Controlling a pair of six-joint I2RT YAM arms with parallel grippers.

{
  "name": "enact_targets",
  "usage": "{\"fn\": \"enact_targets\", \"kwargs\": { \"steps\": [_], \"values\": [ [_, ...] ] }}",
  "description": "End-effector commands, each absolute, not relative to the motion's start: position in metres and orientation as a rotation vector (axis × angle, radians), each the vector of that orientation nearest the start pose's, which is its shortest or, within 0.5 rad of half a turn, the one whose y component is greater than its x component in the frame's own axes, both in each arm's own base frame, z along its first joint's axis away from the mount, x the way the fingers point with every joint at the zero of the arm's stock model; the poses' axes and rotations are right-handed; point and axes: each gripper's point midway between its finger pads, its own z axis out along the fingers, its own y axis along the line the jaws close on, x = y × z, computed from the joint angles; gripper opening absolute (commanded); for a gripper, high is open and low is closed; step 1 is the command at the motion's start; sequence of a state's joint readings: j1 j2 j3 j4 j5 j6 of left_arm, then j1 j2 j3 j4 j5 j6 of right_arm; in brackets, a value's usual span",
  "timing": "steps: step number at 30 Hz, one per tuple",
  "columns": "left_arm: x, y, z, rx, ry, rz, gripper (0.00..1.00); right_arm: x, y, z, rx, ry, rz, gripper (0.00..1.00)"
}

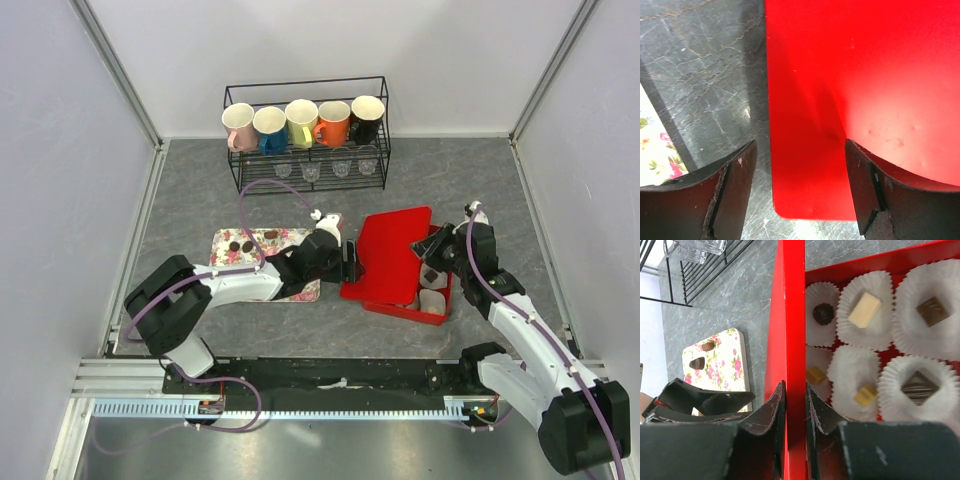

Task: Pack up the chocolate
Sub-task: Close the box lid on the packing box.

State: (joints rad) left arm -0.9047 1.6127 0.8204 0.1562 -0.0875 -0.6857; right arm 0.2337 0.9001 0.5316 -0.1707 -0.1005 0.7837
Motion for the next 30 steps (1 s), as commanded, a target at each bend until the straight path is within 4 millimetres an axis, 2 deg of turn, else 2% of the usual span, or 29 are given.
{"fn": "enact_targets", "kwargs": {
  "steps": [1,4,9,14,20,21,25,27,30],
  "values": [
    [0.264,-0.357,0.097,0.170,2.236,-0.850,0.78,0.271,0.089,0.117,0.523,2.208,0.491,0.10],
    [0.266,-0.354,0.110,0.165,2.196,-0.851,0.78,0.274,0.093,0.136,0.506,2.176,0.539,0.09],
    [0.267,-0.352,0.121,0.164,2.169,-0.852,0.78,0.280,0.086,0.151,0.510,2.147,0.524,0.11],
    [0.267,-0.355,0.118,0.168,2.173,-0.866,0.78,0.281,0.083,0.146,0.511,2.182,0.500,0.20],
    [0.266,-0.358,0.116,0.183,2.172,-0.883,0.79,0.278,0.074,0.136,0.560,2.210,0.464,0.21],
    [0.266,-0.359,0.116,0.185,2.171,-0.887,0.79,0.278,0.073,0.136,0.560,2.211,0.463,0.20],
    [0.266,-0.359,0.115,0.182,2.169,-0.887,0.79,0.280,0.081,0.147,0.539,2.197,0.524,0.04],
    [0.268,-0.354,0.121,0.163,2.153,-0.883,0.79,0.282,0.088,0.158,0.529,2.180,0.577,0.00],
    [0.272,-0.343,0.132,0.109,2.123,-0.902,0.79,0.285,0.097,0.177,0.508,2.136,0.654,0.00]
  ]
}}
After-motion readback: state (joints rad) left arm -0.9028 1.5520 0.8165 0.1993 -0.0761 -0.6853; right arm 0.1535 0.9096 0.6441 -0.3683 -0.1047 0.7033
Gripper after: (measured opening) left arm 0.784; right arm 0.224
